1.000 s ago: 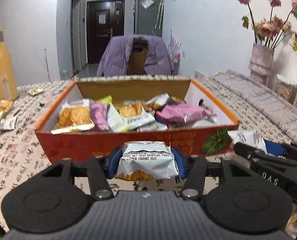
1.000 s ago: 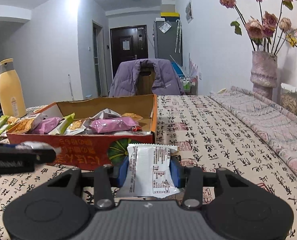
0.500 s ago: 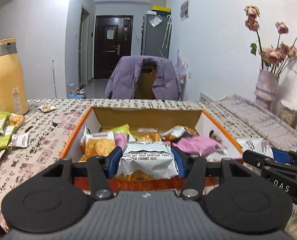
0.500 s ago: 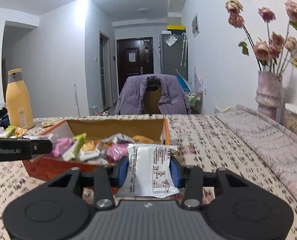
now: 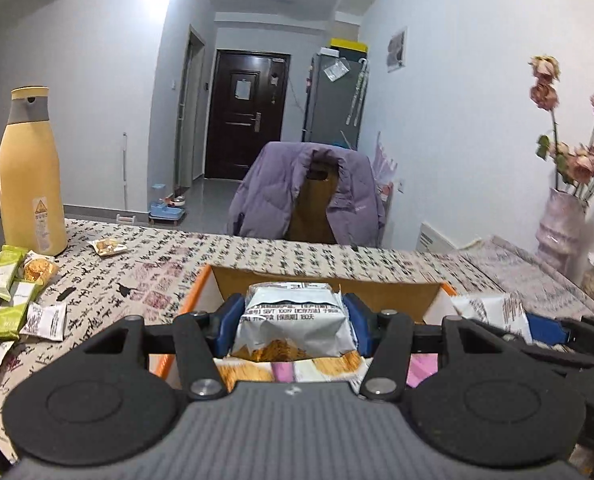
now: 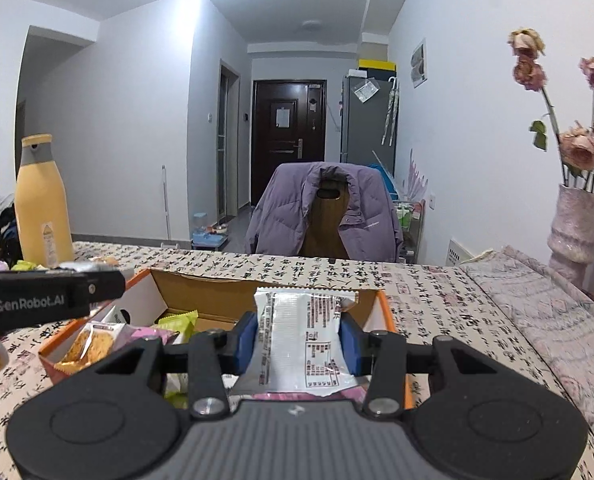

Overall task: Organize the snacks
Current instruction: 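Carry the white sachet and white-silver packet over the orange box, then release both packets into the orange box, opening both grippers, then withdraw both grippers up and away from the orange box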

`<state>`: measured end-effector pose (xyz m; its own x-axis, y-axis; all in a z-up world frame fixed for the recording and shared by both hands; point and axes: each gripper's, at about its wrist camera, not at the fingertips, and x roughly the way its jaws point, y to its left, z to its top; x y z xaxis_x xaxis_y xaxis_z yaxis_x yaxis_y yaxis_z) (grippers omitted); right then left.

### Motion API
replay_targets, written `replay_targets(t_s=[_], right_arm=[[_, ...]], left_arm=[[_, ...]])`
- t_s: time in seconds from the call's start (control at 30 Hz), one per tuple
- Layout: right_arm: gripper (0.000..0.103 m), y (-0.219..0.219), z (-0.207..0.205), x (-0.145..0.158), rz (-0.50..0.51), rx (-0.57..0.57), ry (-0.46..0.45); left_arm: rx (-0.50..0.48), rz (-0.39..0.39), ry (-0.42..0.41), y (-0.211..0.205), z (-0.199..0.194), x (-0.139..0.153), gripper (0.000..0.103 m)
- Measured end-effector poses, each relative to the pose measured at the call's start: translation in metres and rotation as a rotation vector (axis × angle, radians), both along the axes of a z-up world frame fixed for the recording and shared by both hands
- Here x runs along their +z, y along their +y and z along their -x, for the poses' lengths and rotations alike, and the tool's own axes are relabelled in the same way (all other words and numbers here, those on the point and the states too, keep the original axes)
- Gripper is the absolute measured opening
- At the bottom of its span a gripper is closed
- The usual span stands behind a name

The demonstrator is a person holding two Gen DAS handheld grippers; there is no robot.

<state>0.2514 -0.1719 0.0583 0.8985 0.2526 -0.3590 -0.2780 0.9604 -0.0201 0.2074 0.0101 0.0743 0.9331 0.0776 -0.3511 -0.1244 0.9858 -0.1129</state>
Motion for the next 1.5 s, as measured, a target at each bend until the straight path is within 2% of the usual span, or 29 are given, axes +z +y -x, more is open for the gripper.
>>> replay_targets(t_s=[0.23, 0.47, 0.63, 0.7, 0.73, 0.77, 0.83, 0.87, 0.9, 0.93, 0.97, 1.27, 1.5], right_arm=[[0.043, 0.020, -0.028, -0.013, 0.006, 0.001, 0.035], [0.043, 0.018, -0.036, -0.034, -0.026, 0.020, 0.030], [0.044, 0.013, -0.046, -0.046, -0.035, 0.016, 0.078], [0.048, 0.011, -0.046, -0.047, -0.038, 0.016, 0.085], [0.048, 0.010, -0.045, -0.047, -0.040, 0.016, 0.083], [0.054, 0.010, -0.044, -0.047, -0.039, 0.015, 0.083], [0.072, 0.009, -0.045, -0.047, -0.038, 0.008, 0.084], [0.086, 0.008, -0.045, -0.048, -0.040, 0.002, 0.081], [0.096, 0.006, -0.044, -0.048, -0.043, -0.002, 0.078], [0.098, 0.005, -0.043, -0.048, -0.047, -0.006, 0.073], [0.102, 0.004, -0.043, -0.047, -0.050, -0.010, 0.070], [0.103, -0.004, -0.045, -0.041, -0.067, -0.034, 0.069], [0.103, -0.010, -0.024, -0.023, -0.066, -0.044, 0.048]], left_arm=[[0.051, 0.008, -0.010, 0.014, -0.025, -0.013, 0.055], [0.035, 0.024, 0.019, 0.025, -0.037, -0.034, 0.055], [0.015, 0.022, 0.021, 0.026, -0.037, -0.041, 0.058], [0.014, 0.023, 0.014, 0.026, -0.036, -0.042, 0.061], [0.015, 0.024, 0.011, 0.026, -0.035, -0.041, 0.066], [0.016, 0.023, 0.006, 0.026, -0.034, -0.041, 0.069], [0.022, 0.022, -0.010, 0.026, -0.031, -0.041, 0.083], [0.024, 0.022, -0.018, 0.027, -0.030, -0.040, 0.086], [0.026, 0.022, -0.027, 0.027, -0.028, -0.039, 0.093], [0.027, 0.023, -0.039, 0.026, -0.026, -0.038, 0.102], [0.028, 0.026, -0.053, 0.027, -0.024, -0.037, 0.103], [0.043, 0.040, -0.076, 0.025, -0.021, -0.026, 0.103], [0.057, 0.040, -0.083, 0.025, -0.005, -0.009, 0.103]])
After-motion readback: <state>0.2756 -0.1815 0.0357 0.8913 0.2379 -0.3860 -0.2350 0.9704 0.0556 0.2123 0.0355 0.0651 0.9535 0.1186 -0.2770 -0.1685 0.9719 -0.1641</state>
